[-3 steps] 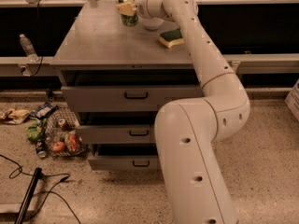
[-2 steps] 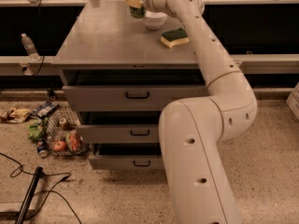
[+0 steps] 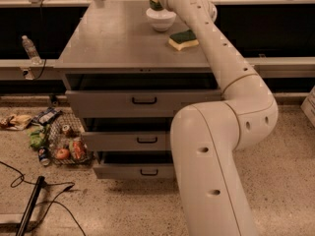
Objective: Place green can into white bowl
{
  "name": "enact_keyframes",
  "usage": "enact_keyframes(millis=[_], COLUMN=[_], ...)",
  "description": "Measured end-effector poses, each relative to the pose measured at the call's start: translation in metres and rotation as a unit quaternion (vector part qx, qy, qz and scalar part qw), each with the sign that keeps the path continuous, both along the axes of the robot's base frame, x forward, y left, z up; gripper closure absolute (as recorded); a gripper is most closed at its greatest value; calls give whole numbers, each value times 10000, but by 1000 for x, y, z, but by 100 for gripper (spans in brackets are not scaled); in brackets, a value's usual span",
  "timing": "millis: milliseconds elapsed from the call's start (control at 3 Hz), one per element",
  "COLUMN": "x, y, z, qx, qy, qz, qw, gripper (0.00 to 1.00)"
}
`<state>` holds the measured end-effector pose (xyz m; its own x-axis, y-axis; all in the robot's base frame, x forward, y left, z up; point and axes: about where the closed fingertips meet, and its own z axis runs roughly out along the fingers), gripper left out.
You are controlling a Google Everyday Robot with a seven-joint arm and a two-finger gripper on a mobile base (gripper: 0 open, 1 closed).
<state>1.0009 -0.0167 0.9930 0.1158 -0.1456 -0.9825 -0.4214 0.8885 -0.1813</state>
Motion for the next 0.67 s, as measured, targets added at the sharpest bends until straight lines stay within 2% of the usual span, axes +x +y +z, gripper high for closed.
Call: enact_keyframes(millis=[333, 667], x=[7, 8], y=[-11, -18], z=[-9, -22], qx=[107, 377], qy=[26, 237], qz=[-206, -133], qw=[9997, 9989], gripper=[100, 82])
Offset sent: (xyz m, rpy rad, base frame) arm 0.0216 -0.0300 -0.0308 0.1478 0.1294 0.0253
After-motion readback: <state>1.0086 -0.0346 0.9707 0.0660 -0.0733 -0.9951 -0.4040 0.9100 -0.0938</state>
